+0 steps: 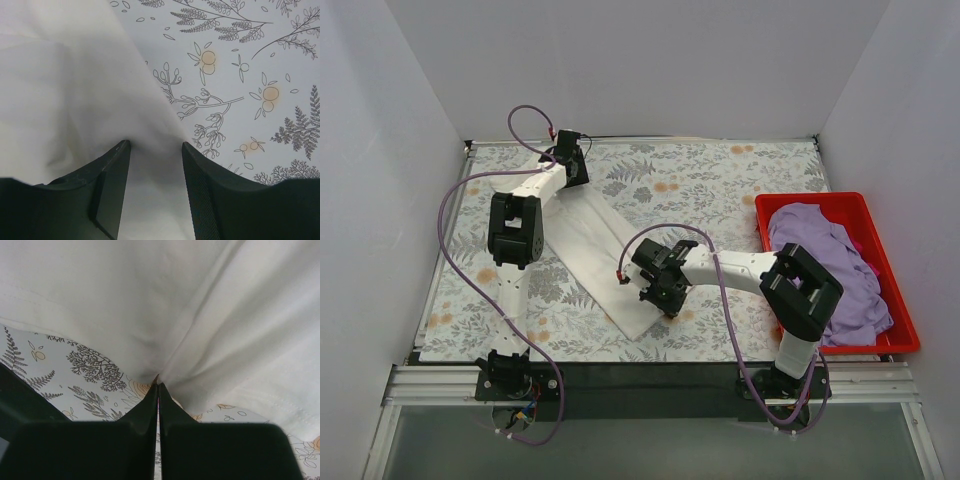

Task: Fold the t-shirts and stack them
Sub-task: Fold the tshirt

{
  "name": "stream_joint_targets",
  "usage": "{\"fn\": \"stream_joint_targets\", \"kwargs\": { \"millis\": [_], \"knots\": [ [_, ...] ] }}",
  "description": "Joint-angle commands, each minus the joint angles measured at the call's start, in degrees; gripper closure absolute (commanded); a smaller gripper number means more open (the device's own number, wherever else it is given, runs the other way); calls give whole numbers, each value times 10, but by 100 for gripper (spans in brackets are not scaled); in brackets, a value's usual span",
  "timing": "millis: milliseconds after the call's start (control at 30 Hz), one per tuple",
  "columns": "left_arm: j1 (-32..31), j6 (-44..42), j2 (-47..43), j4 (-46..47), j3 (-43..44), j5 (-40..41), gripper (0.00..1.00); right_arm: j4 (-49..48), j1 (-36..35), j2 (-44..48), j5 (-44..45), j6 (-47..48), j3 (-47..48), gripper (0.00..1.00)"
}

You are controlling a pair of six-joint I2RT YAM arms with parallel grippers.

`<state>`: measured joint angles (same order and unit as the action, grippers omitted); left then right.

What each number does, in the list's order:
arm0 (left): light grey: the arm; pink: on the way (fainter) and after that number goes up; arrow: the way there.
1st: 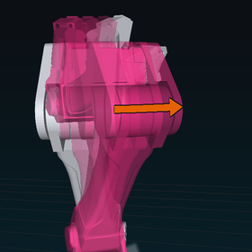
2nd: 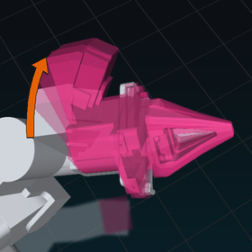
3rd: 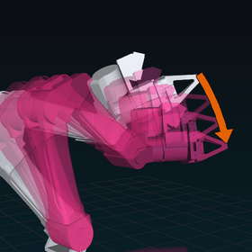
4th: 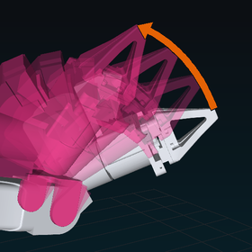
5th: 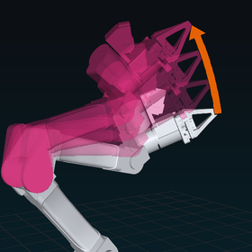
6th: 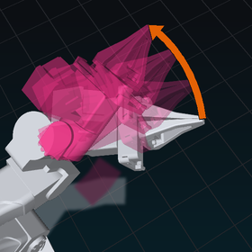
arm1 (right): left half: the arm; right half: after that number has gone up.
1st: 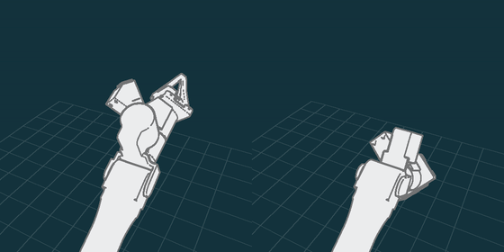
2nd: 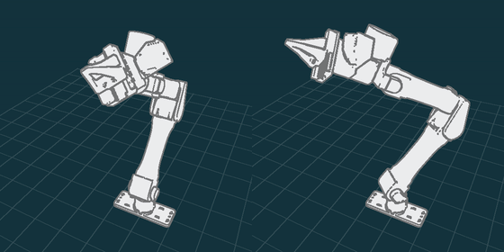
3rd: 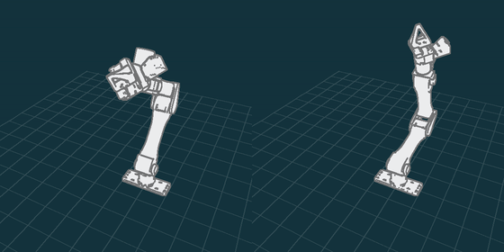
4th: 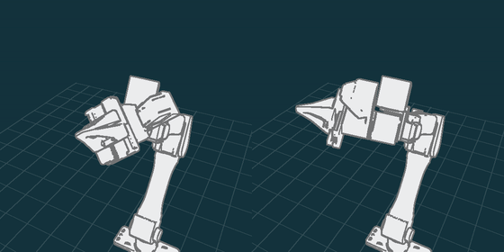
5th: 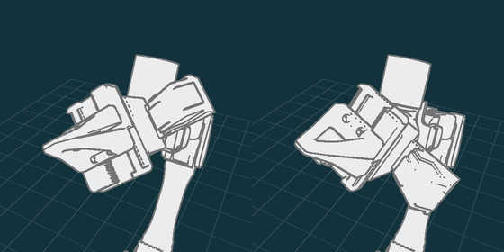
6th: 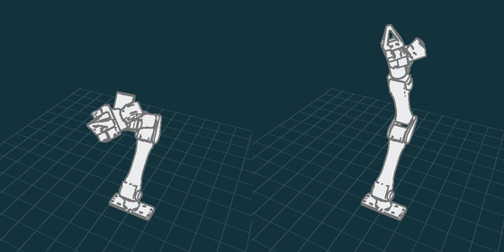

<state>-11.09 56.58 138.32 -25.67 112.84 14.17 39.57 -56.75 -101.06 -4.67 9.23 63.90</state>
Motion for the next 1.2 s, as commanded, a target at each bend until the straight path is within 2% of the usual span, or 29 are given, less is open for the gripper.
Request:
{"fn": "stream_joint_targets", "kwargs": {
  "millis": [0, 67, 133, 267, 333, 667, 867, 1067, 1167],
  "knots": [
    [4, -28, 11, -10, -13, 12, 55, 34, -6, 13, -7, -5, 3, 99],
    [4, -32, 3, -6, -19, 2, 53, 33, -6, 15, -7, -9, 14, 93],
    [4, -33, -5, 2, -26, -4, 52, 34, -6, 20, 5, -14, 37, 82],
    [4, -31, -22, 12, -40, -3, 50, 31, 1, 32, 44, -31, 76, 70],
    [4, -32, -21, 13, -41, -1, 50, 29, 12, 37, 71, -38, 88, 70],
    [4, -31, -14, 14, -43, 0, 50, -43, 117, 31, 57, -82, 48, 70],
    [4, -35, -8, 14, -41, 4, 49, -81, 125, 7, 56, -87, 5, 69],
    [4, -50, 6, 13, -33, 9, 47, -57, 125, -1, 51, -115, -51, 69],
    [4, -68, 13, 13, -27, -2, 45, -44, 121, 16, 14, -141, -86, 69]
  ]
}}
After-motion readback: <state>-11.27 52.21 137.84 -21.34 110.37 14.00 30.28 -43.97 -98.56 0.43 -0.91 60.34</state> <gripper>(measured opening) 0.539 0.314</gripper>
